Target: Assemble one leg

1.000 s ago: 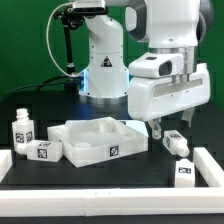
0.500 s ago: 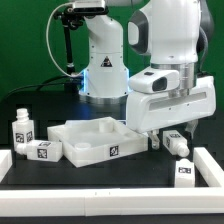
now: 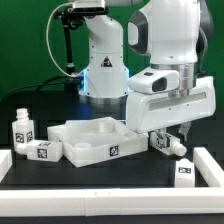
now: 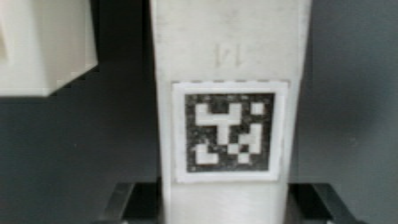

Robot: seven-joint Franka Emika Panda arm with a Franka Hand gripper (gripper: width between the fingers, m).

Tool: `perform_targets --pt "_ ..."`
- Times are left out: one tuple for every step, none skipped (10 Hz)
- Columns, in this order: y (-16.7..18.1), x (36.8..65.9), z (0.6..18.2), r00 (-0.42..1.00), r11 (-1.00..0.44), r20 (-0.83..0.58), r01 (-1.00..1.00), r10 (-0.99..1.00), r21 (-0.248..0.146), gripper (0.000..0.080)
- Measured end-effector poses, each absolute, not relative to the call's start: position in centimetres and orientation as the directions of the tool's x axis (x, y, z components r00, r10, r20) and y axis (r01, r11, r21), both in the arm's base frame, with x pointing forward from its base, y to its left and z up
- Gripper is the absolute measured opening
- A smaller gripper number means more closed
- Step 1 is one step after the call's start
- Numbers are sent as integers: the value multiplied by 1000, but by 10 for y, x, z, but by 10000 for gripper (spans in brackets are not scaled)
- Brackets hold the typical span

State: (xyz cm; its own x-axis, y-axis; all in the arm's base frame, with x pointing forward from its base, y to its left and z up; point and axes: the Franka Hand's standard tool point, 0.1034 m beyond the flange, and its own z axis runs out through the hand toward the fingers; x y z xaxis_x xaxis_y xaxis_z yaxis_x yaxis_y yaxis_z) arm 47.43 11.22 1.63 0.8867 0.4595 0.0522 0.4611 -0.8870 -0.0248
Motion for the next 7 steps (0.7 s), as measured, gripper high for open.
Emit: perform_targets --pt "112 474 16 887 -887 52 461 459 -25 284" --pt "114 469 18 895 -895 49 445 444 -27 284" --pt "116 449 28 900 -900 42 436 434 -26 284" --pt "114 425 38 899 -899 34 438 437 -22 284" --pt "113 402 48 906 -906 30 423 422 -19 284" --pt "112 379 50 908 -909 43 417 416 -16 284" --pt "110 366 42 907 -908 57 420 418 -18 284"
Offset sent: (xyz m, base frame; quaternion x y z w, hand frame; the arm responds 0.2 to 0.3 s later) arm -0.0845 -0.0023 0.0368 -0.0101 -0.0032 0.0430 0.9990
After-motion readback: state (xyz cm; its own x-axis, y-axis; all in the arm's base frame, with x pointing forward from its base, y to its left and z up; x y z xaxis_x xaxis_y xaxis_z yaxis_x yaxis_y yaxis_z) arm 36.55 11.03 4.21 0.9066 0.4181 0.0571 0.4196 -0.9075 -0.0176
